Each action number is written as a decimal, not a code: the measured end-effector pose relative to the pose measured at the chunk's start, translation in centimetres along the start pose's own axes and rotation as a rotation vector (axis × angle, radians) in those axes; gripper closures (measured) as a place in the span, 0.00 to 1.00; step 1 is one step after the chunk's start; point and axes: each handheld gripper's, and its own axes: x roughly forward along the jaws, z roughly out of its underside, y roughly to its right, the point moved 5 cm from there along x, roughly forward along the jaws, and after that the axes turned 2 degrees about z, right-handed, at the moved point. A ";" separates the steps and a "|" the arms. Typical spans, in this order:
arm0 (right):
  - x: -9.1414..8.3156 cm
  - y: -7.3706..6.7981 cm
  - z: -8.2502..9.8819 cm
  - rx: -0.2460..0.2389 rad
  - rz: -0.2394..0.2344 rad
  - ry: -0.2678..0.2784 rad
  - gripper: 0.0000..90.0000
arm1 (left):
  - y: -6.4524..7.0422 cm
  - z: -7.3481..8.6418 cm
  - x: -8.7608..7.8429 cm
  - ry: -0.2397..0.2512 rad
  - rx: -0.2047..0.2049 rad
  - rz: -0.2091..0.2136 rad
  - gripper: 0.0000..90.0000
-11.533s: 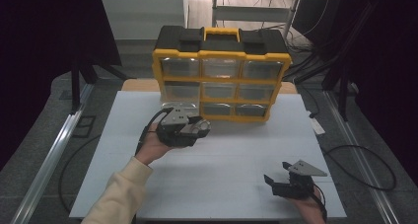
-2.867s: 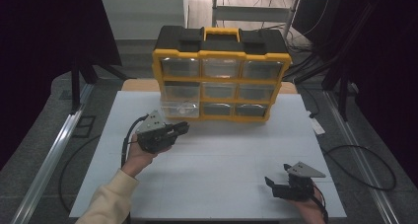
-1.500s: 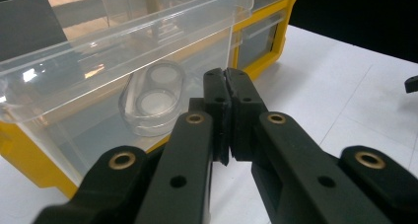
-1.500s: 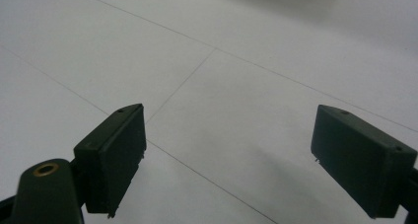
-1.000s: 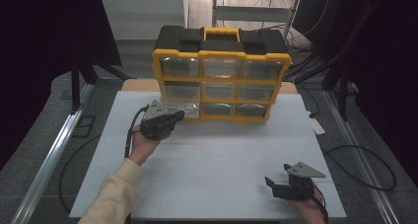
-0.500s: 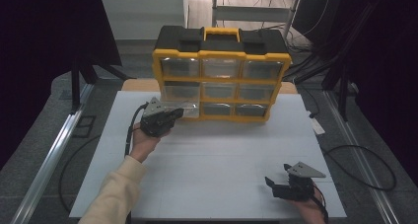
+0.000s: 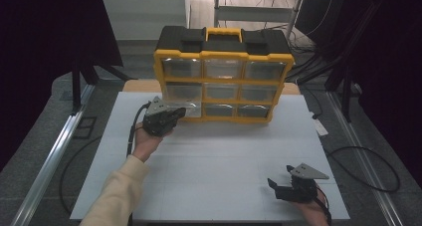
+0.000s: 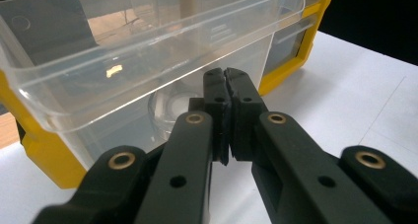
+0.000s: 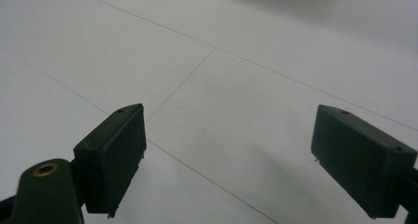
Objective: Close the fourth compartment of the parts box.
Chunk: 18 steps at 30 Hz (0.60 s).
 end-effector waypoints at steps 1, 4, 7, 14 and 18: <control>0.0 0.0 0.0 0.000 0.000 0.000 0.16 | 0.0 0.0 0.1 -0.001 -0.001 -0.001 0.97; 0.0 0.0 0.0 0.001 0.001 0.000 0.16 | -0.1 -0.1 0.2 -0.004 0.000 -0.002 0.97; 0.0 0.0 0.0 0.000 0.001 -0.001 0.16 | -0.1 -0.1 0.3 -0.006 0.002 -0.007 0.97; 0.0 0.0 0.0 0.001 0.000 -0.001 0.16 | -0.3 -0.4 0.5 -0.012 -0.002 -0.013 0.97; 0.0 0.0 0.0 0.000 0.001 0.000 0.16 | -0.5 -0.5 0.6 -0.014 -0.007 -0.024 0.97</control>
